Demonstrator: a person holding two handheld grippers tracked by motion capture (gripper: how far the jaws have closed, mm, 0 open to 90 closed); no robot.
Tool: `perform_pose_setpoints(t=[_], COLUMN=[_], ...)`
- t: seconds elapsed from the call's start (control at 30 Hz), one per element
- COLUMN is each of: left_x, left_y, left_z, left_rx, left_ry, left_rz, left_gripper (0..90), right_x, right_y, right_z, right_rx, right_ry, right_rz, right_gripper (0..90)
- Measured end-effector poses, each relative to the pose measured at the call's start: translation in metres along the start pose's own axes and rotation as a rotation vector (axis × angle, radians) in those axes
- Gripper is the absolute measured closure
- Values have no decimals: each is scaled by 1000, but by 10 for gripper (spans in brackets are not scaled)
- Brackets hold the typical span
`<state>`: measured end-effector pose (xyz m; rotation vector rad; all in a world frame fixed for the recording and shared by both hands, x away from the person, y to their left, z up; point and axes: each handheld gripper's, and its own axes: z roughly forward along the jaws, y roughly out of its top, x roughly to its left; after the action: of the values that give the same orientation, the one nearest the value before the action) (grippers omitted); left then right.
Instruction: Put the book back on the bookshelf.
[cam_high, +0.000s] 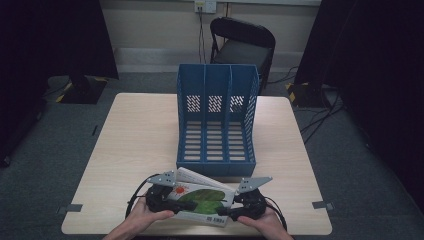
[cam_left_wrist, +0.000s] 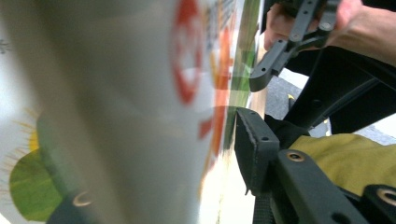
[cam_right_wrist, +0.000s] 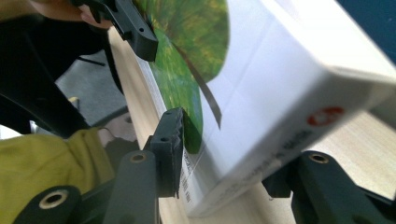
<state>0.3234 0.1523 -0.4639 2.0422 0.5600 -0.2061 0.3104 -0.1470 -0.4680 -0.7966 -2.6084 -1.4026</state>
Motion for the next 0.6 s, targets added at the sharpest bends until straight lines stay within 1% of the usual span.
perform_pose_setpoints(t=[0.1,0.13,0.17,0.23,0.33,0.4,0.47,0.53,0.6], left_x=[1,2,2,1,4,5,8,12,14], left_y=[0,0,0,1,1,1,0,0,0], left_z=[0,0,0,-2,-8,-11,-15,-17,-17], left_rx=[12,16,16,0,-34,-45,-59,-55,-53], left_ry=[17,23,19,34,55,71,89,101,94], left_rz=[-4,-10,-10,-13,-32,-39,-55,-62,-61], left_gripper=[636,623,624,617,581,569,562,567,575], right_x=[3,3,4,5,5,5,5,5,6], right_y=[0,1,2,2,2,3,4,4,4], right_z=[-3,-4,-6,-8,-12,-15,-19,-23,-24], right_rx=[-5,-11,-18,-21,-26,-29,-42,-58,-62], right_ry=[-7,-13,-16,-30,-42,-52,-63,-73,-71], right_rz=[-23,-29,-37,-57,-57,-71,-78,-85,-84], right_gripper=[622,636,646,646,662,673,684,688,697])
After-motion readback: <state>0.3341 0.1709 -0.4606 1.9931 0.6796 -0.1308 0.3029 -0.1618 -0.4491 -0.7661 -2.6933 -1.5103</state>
